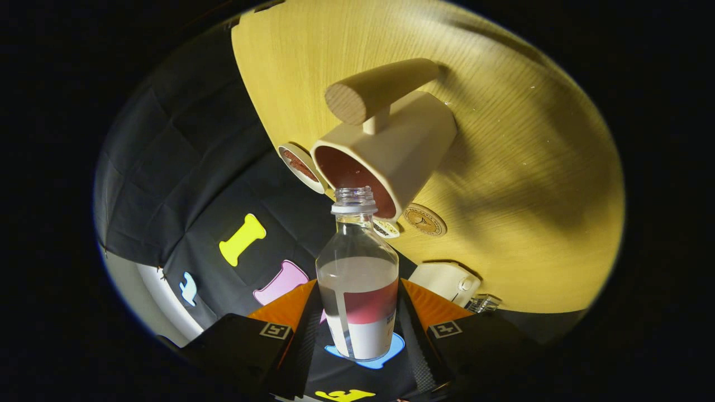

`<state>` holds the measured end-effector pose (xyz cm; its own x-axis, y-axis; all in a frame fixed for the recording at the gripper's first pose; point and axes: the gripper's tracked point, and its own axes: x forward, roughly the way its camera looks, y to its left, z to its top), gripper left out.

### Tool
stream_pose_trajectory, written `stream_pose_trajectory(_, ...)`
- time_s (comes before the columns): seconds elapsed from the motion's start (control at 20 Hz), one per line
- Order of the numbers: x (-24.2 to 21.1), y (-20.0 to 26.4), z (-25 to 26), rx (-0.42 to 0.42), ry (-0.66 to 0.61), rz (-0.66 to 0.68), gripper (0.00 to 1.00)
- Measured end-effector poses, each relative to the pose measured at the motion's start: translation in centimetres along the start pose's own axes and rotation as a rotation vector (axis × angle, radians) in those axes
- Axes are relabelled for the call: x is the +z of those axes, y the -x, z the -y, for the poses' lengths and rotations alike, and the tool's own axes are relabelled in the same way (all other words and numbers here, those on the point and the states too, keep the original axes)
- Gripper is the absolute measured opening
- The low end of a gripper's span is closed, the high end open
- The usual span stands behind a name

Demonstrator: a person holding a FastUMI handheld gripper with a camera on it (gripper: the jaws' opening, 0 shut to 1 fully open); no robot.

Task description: Take the bottle from table, then pour the juice into the cup, finally place the bottle on the coaster

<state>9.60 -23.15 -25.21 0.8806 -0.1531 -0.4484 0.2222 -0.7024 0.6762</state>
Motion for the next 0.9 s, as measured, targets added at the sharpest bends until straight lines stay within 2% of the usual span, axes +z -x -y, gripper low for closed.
stream_pose_trajectory(0.35, -0.9, 1.0, 1.4, 0.008, 0.404, 0.018, 0.74)
stream_pose_trajectory(0.65, -0.8, 1.6, 0.5, 0.082, 0.745, 0.086, 0.74)
stream_pose_trajectory(0.9, -1.8, 1.8, -0.9, 0.121, 1.101, 0.155, 0.74)
